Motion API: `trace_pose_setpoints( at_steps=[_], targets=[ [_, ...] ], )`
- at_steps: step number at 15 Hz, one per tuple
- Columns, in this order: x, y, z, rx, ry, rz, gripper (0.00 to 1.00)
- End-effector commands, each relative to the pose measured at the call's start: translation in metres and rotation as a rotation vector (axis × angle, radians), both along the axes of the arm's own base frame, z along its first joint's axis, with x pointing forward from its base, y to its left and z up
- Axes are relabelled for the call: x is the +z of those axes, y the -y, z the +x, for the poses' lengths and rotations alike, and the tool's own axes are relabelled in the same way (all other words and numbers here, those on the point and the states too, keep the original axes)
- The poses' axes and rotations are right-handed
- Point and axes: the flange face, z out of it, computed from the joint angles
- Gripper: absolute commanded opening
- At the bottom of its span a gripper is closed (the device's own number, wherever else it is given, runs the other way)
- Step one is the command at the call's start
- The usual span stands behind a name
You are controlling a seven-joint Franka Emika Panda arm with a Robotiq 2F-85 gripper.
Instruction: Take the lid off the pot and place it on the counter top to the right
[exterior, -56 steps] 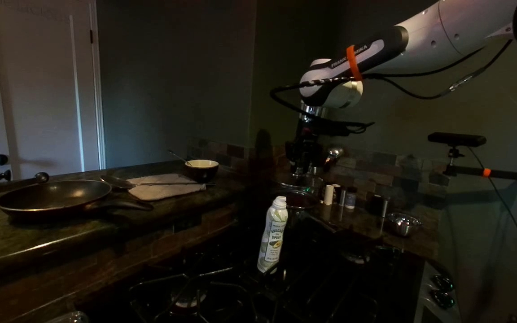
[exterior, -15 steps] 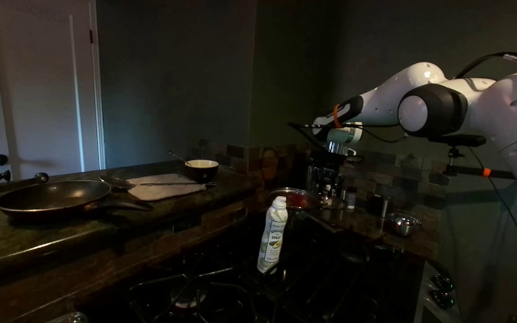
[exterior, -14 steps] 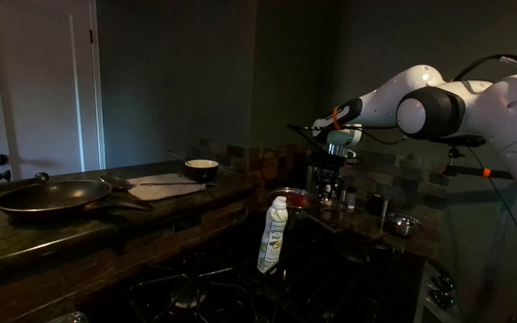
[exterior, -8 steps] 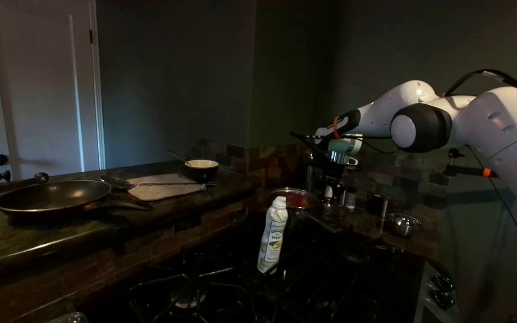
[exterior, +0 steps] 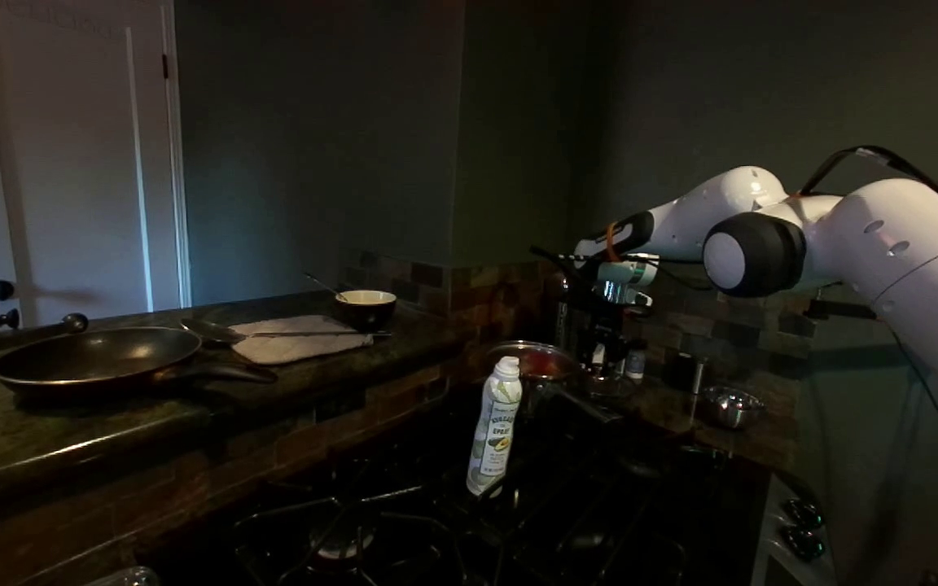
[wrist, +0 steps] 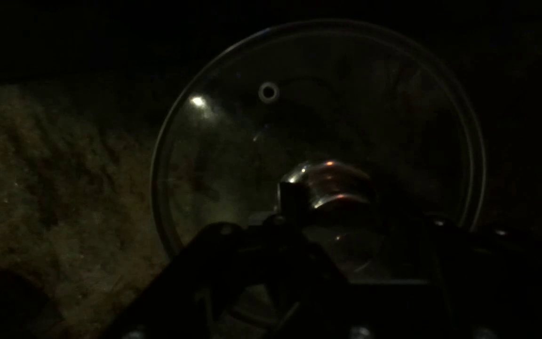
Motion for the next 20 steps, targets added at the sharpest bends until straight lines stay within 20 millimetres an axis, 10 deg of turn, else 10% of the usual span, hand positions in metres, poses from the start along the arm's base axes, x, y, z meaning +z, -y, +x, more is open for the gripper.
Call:
trace_pose_setpoints(
  at_steps=[1, 4, 5, 6, 11, 20],
  targets=[
    [-0.006, 0.001, 0.014, -0.051, 0.01, 0.023, 0.23],
    [-0.008, 0.002, 0.019, -0.095, 0.004, 0.02, 0.23],
    [-0.008, 0.001, 0.019, -0.103, -0.009, 0.019, 0.35],
    [-0.007, 0.001, 0.02, -0.108, -0.024, 0.018, 0.73],
    [0.017, -0.001, 0.01, -0.093, -0.098, 0.024, 0.99],
    [0.092, -0.012, -0.019, 0.447, -0.049, -0.054, 1.0]
  ],
)
